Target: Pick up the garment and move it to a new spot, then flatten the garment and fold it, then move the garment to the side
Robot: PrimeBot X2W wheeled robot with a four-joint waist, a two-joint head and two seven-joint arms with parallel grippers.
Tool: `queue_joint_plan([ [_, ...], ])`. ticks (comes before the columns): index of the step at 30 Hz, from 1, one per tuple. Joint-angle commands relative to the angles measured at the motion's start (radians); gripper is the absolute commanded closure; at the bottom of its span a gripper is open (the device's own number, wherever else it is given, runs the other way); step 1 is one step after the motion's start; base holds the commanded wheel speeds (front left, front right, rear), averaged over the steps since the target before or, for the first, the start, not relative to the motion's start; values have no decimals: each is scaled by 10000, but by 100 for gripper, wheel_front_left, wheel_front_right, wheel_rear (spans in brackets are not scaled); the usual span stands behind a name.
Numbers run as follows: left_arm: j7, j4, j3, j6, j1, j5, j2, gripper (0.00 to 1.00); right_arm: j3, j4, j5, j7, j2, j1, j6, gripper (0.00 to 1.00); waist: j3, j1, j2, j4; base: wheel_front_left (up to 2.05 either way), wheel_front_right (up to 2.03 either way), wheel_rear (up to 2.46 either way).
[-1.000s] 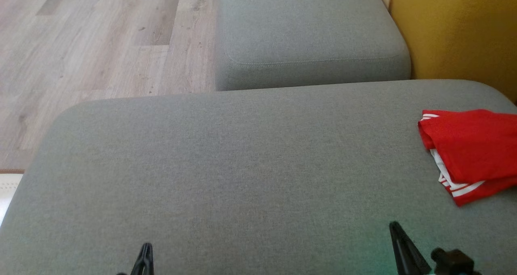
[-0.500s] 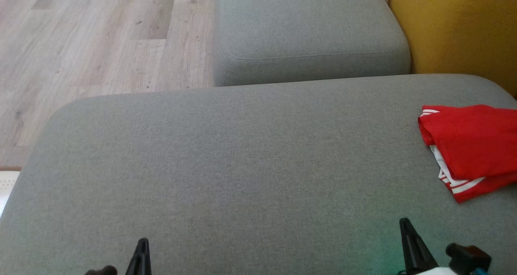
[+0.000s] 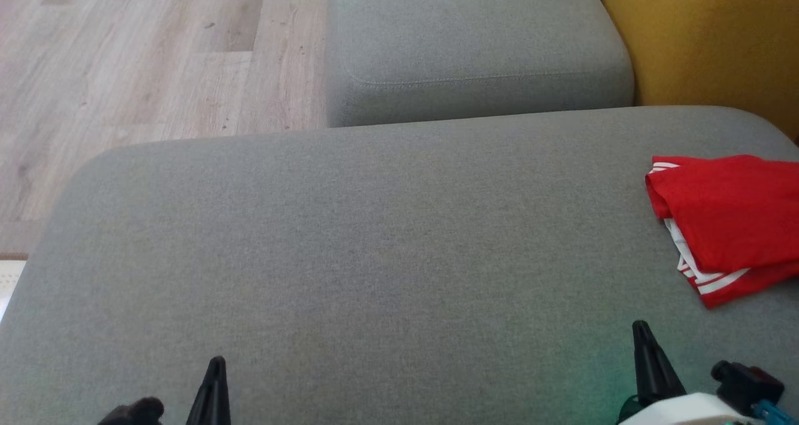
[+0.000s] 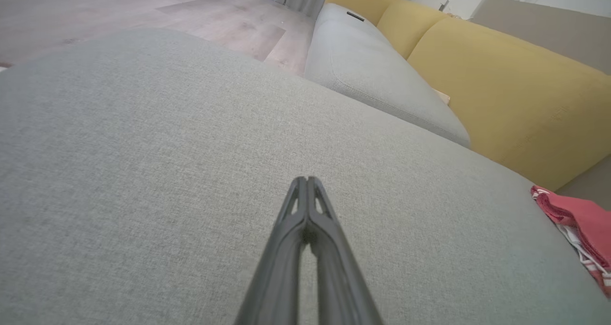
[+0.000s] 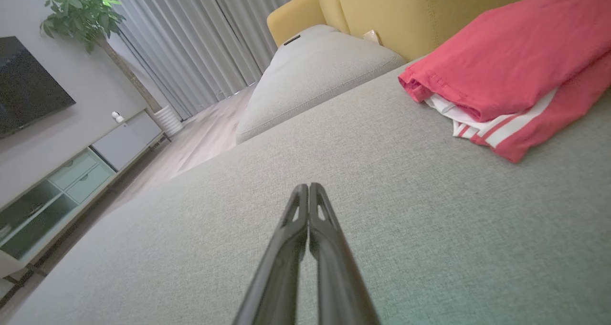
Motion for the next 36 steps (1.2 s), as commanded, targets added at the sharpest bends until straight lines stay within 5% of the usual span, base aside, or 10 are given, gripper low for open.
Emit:
queue_joint_plan([
  [1,52,-265,241,-126,-556,-400,137,100,-56,-382,393,119,-4,-595,26,100,27,0,0,-9,0,0,0],
  [36,955,162,877,-788,-1726,-4753,206,100,-683,-510,4500,1130,55,-1356,45,100,476,0,0,-147,0,0,0],
])
